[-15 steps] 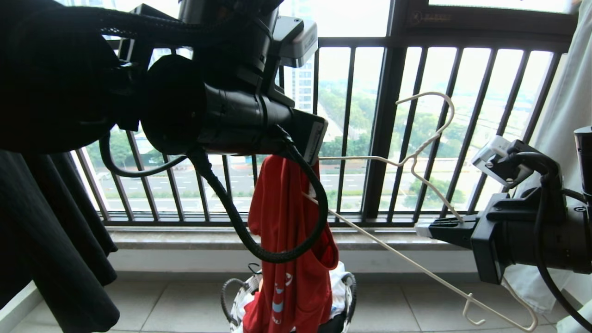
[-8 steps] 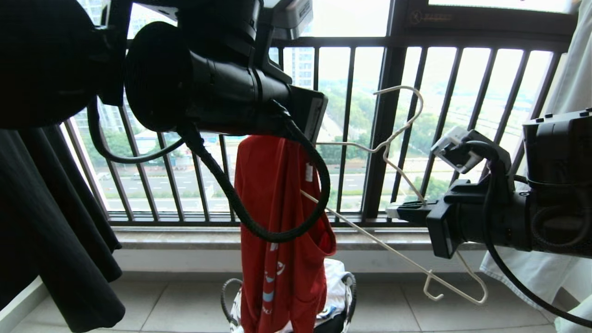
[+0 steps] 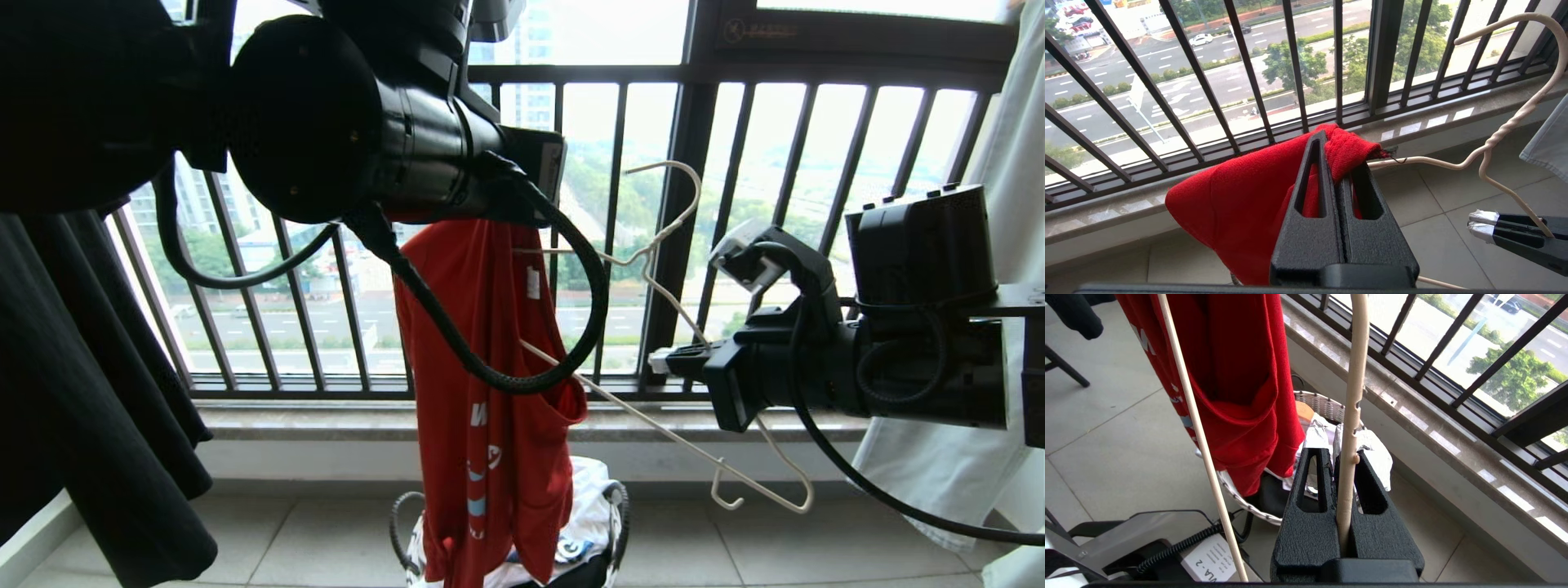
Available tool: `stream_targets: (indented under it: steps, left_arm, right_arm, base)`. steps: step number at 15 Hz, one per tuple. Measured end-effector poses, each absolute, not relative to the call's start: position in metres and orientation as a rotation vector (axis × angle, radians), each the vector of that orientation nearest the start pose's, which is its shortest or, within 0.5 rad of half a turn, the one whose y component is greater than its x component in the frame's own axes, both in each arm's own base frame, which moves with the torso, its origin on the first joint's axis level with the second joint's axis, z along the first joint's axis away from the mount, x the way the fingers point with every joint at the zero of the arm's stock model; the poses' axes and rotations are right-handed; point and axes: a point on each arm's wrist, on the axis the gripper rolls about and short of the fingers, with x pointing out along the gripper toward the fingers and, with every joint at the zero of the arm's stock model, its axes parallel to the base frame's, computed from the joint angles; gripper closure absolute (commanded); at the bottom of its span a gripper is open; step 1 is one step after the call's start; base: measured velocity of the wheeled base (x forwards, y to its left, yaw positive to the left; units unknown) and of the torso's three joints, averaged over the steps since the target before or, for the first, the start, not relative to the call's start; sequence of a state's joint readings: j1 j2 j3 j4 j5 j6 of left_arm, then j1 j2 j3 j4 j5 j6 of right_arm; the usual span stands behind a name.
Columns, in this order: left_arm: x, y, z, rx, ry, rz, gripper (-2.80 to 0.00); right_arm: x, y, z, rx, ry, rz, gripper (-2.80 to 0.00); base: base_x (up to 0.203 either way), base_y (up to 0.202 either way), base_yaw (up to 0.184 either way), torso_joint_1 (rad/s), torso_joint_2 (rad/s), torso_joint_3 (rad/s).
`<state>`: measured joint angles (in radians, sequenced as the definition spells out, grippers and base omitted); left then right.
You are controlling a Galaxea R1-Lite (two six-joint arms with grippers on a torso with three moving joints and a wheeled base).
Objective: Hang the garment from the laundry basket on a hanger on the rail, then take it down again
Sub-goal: Hang the clothes on the clothes rack
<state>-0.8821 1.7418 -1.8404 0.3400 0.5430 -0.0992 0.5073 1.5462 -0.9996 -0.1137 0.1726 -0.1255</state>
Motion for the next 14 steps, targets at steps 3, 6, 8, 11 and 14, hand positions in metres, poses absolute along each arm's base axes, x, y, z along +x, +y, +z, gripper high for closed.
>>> stream_targets:
  steps: [3,6,8,11,14]
  left_arm:
    - [0.21,-0.233,0.365,0.056,0.198,-0.316,0.0]
    - [0.205,-0.237,0.365,0.051,0.199,-0.337,0.0]
    - [0.204,-0.246,0.357,0.053,0.224,-0.352,0.0]
    - [0.212,-0.259,0.348,0.056,0.24,-0.355,0.0]
    - [0.211,-0.274,0.349,0.041,0.231,-0.387,0.0]
  right_arm:
    - [0.237,0.137,0.23,-0.196,0.398,0.694,0.0]
    - [0.236,0.138,0.231,-0.196,0.392,0.694,0.0]
    - [0.237,0.138,0.234,-0.194,0.381,0.697,0.0]
    - [0.236,0.141,0.234,-0.191,0.38,0.708,0.0]
    - [0.24,0.149,0.233,-0.183,0.358,0.721,0.0]
  base:
    - [0.0,0.0,0.0,0.0,0.0,0.0]
    - [0.0,0.0,0.0,0.0,0.0,0.0]
    - [0.0,0.0,0.0,0.0,0.0,0.0]
    - [0.0,0.0,0.0,0.0,0.0,0.0]
    - [0.0,0.0,0.0,0.0,0.0,0.0]
